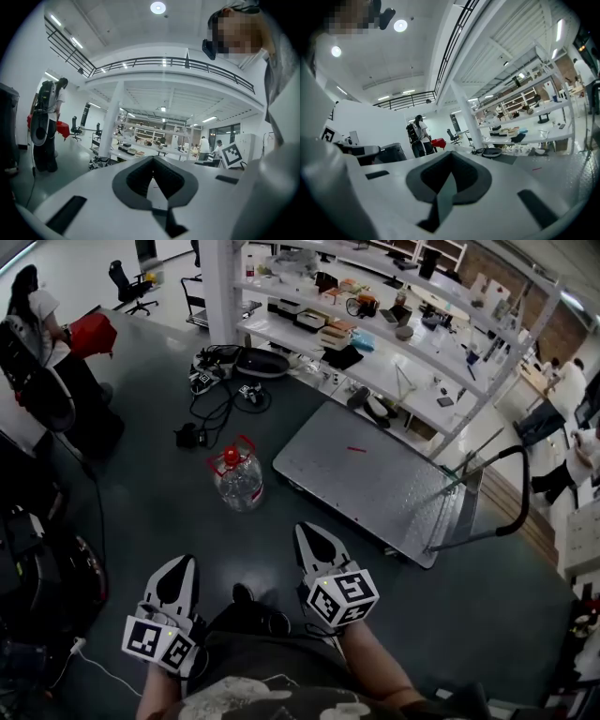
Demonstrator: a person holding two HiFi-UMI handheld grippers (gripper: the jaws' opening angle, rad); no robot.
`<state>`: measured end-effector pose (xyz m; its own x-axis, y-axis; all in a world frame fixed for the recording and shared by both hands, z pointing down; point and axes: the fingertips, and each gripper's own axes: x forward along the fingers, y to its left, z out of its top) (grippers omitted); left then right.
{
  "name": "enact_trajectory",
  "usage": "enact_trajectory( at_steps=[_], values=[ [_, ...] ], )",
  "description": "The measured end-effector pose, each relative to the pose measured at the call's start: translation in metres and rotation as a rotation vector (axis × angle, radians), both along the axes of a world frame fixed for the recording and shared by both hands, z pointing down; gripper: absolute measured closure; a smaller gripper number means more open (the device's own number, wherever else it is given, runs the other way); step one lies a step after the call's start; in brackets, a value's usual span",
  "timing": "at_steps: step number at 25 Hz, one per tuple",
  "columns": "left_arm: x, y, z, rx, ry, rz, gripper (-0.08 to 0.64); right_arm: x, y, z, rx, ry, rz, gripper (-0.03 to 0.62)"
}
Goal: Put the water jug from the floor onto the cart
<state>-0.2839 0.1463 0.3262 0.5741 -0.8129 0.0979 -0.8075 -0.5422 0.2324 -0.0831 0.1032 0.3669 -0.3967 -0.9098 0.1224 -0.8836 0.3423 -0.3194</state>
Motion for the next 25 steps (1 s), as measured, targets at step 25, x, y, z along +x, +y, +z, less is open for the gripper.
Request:
enact_trajectory(
  at_steps=[25],
  values=[
    [-0.089, -0.311, 0.041, -0.041, 0.053, 0.101, 0.552, -0.063, -0.266, 0.060, -0.154, 0.112, 0.117, 0.603]
  ],
)
